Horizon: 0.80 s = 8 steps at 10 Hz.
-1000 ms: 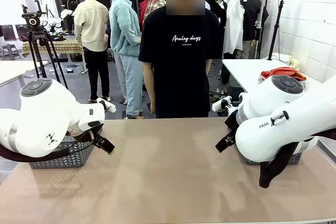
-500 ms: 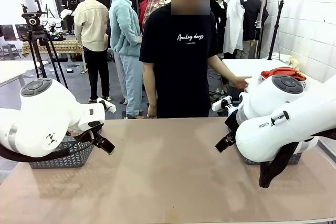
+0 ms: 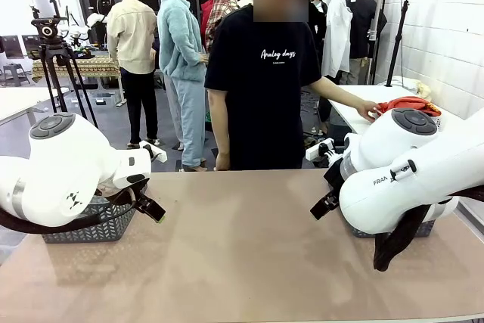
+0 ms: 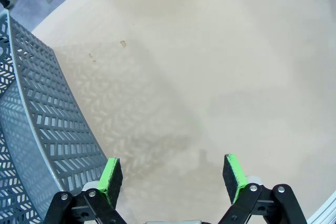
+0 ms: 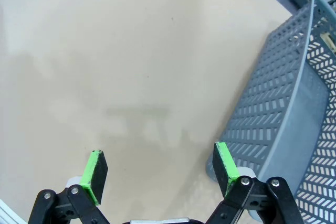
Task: Sort the tops and bottoms.
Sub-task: Lift clothes from the center of the table with your left hand.
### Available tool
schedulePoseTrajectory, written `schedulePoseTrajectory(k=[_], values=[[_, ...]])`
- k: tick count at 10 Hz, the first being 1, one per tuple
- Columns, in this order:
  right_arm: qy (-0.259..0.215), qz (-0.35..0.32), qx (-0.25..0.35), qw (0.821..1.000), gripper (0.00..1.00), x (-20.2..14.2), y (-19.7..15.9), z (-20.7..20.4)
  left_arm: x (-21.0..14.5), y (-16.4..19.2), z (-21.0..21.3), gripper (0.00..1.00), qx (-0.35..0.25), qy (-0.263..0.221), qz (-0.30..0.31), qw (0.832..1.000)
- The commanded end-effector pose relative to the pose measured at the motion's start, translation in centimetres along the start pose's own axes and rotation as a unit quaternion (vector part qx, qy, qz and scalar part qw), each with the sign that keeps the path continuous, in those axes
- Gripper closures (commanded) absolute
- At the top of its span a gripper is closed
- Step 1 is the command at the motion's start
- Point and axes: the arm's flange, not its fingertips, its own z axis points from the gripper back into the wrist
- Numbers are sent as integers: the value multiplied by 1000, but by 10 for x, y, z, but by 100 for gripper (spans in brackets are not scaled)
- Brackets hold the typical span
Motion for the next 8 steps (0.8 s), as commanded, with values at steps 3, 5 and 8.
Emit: schedulePoseTrajectory(k=[3,5,8], values=[[0,1,0,1000,0,0,0,0,0,2,0,0,0,0,2,1000],[0,1,0,1000,0,0,0,0,0,2,0,0,0,0,2,1000],[0,1,0,1000,0,0,0,0,0,2,0,0,0,0,2,1000]])
